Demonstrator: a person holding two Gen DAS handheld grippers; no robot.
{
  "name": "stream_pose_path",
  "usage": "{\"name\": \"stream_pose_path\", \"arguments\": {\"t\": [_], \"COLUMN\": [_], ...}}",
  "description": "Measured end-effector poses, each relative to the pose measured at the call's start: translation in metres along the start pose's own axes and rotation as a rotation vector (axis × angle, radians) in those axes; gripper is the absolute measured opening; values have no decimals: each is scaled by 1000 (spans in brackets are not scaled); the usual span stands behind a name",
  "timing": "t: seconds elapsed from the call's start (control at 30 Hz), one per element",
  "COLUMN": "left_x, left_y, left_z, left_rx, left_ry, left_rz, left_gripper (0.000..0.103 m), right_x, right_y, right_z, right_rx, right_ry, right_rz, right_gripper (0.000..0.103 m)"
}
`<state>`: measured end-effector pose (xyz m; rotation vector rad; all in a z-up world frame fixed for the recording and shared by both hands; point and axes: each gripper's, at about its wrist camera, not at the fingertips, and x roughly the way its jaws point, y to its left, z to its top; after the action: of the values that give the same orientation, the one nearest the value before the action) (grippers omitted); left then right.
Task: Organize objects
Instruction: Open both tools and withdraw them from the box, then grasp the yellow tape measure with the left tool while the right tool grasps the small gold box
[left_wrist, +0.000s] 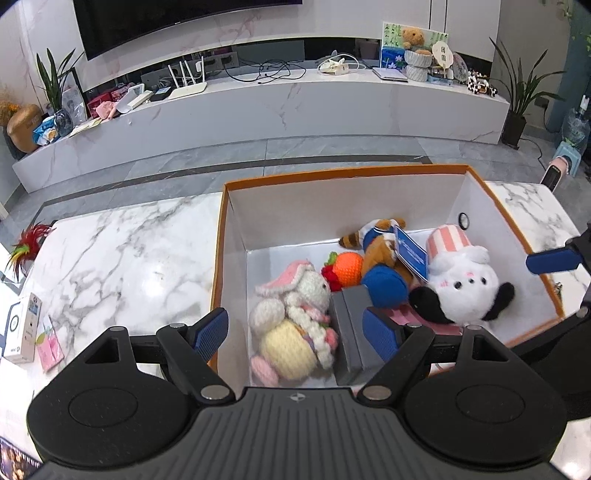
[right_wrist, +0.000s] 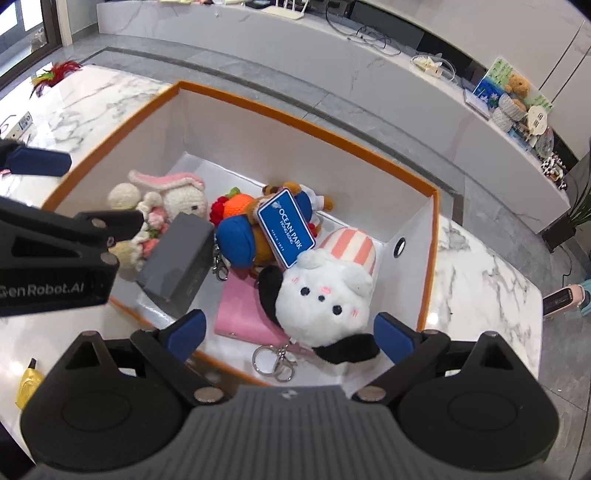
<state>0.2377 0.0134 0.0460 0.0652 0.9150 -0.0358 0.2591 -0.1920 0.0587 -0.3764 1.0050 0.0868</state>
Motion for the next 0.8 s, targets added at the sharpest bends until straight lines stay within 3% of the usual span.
{"name": "stream_pose_path", "arguments": {"t": [0.47,0.8], "left_x": [-62,-78], "left_y": [-8,-9], "left_z": [-34,-77], "left_rx": [-16,-31], "left_ry": [-64,-87], "left_rz": [-14,-16], "left_gripper": [94,94], "right_x": [-55,-70], "right_y": [27,55], "right_z": [-34,-79], "right_rx": [-6,35], "right_ry": [-67,-107], "right_rz": [3,13], "right_gripper": [98,98]}}
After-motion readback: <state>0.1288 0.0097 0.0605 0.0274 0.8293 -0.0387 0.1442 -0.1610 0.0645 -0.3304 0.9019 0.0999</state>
